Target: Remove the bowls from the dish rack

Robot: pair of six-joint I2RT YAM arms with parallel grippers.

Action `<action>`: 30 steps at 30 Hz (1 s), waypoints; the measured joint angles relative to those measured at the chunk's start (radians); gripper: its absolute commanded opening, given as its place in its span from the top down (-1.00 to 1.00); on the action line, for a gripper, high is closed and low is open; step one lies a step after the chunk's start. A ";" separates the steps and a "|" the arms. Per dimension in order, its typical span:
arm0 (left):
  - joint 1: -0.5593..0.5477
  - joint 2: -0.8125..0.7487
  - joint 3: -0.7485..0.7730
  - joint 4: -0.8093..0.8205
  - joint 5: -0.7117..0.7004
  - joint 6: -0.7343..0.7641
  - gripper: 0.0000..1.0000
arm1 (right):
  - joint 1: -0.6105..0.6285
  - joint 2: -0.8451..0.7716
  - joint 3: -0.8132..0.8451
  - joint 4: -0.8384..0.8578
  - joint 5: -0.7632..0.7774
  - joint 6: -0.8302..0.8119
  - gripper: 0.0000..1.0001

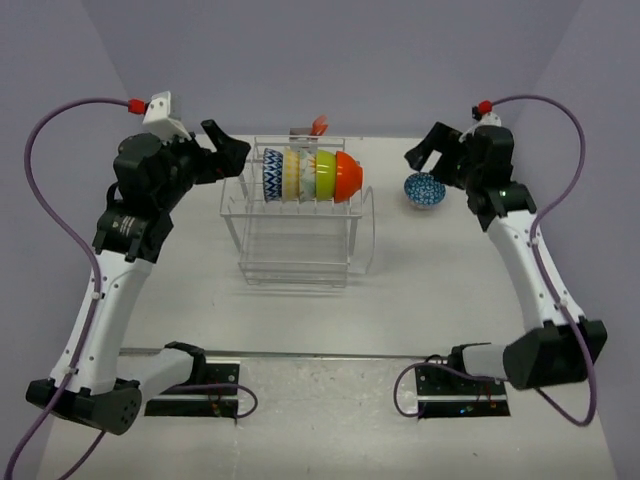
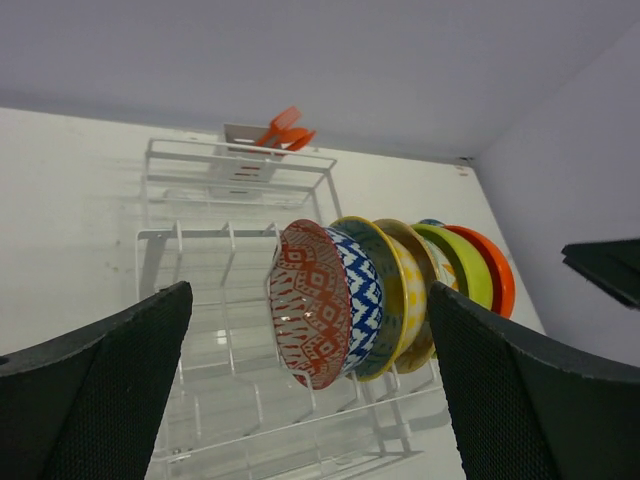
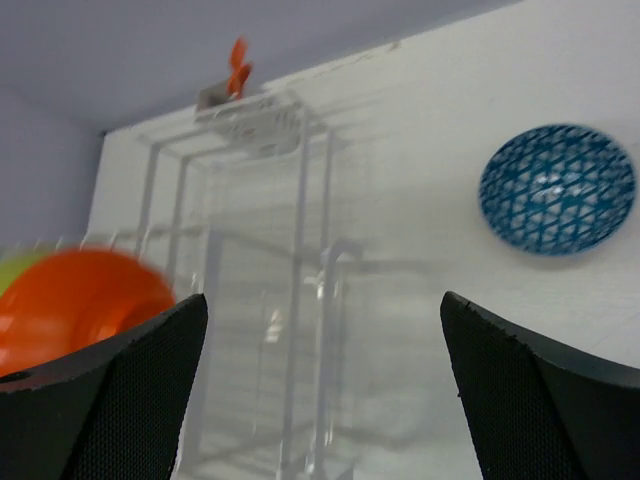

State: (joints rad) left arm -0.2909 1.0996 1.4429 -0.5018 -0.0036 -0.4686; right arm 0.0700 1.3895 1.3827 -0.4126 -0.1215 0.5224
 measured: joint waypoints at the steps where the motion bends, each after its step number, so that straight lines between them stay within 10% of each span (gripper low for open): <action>1: 0.051 -0.002 -0.034 0.042 0.090 -0.018 -0.97 | 0.040 -0.071 -0.054 0.021 -0.011 -0.004 -0.98; 13: 0.262 0.110 -0.261 0.401 0.770 -0.229 -0.65 | 0.120 -0.789 -0.415 -0.081 -0.199 -0.029 -0.98; 30: 0.245 0.202 -0.278 0.545 0.876 -0.302 -0.19 | 0.120 -0.953 -0.406 -0.228 -0.282 -0.063 -0.98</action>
State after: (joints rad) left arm -0.0460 1.3018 1.1645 0.0429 0.8726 -0.7708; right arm 0.1898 0.4370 0.9771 -0.6407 -0.4038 0.4591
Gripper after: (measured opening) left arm 0.602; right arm 0.987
